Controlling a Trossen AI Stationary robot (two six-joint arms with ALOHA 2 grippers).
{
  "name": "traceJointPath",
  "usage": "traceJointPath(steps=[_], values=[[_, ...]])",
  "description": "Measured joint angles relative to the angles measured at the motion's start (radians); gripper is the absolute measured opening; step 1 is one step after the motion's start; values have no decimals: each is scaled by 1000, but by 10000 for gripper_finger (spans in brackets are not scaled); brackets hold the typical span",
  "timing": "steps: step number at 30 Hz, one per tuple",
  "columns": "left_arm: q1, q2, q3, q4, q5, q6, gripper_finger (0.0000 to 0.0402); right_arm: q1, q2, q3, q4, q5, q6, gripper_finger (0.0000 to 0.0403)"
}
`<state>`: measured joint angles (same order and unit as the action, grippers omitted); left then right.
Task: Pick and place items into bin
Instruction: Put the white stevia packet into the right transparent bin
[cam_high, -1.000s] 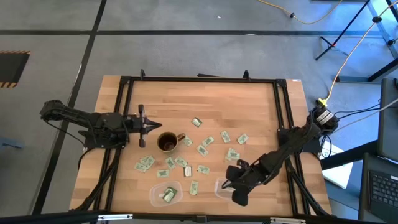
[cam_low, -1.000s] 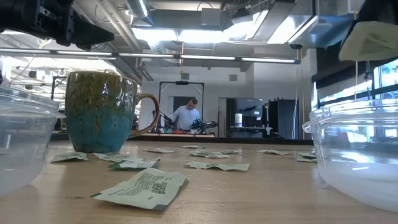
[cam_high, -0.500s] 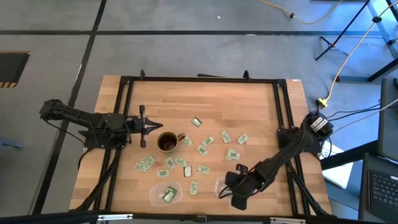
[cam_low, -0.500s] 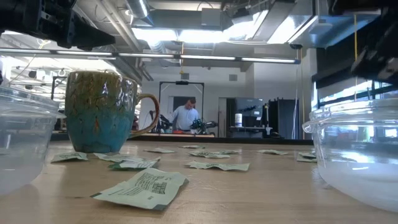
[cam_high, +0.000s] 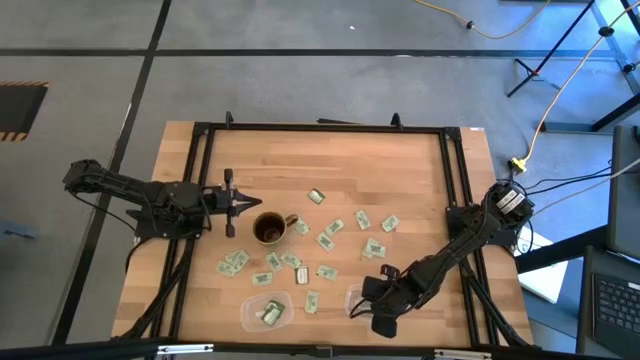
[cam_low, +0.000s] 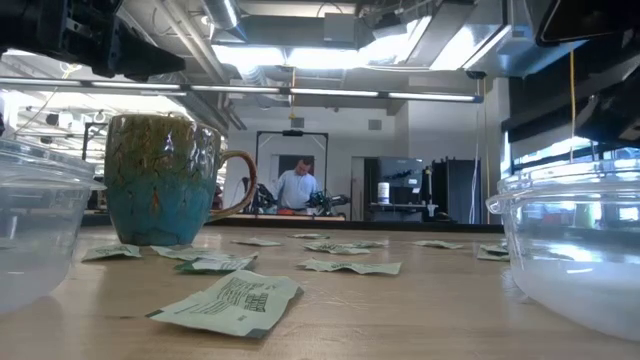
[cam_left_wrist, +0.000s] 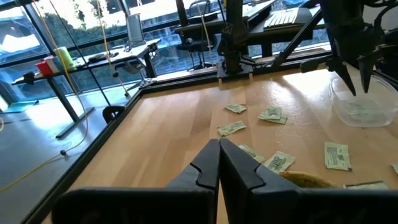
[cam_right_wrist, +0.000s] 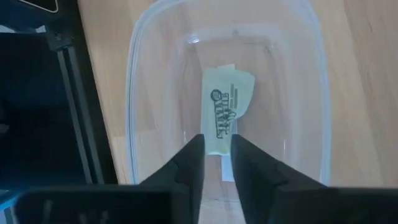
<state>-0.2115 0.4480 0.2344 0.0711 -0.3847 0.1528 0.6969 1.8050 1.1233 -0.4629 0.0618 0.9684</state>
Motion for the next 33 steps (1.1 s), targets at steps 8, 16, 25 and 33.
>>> traceJointPath(steps=[8,16,25,33], values=[[0,0,0,-1,0,0,6,-50,-86,0,-118,-36,-3,113],[0,0,0,-21,0,0,5,-148,-204,0,-464,16,14,114],[0,0,0,-24,0,0,2,-274,-162,0,-452,105,-206,114],[0,0,0,-58,1,0,8,-338,-112,0,-452,69,-275,114]])
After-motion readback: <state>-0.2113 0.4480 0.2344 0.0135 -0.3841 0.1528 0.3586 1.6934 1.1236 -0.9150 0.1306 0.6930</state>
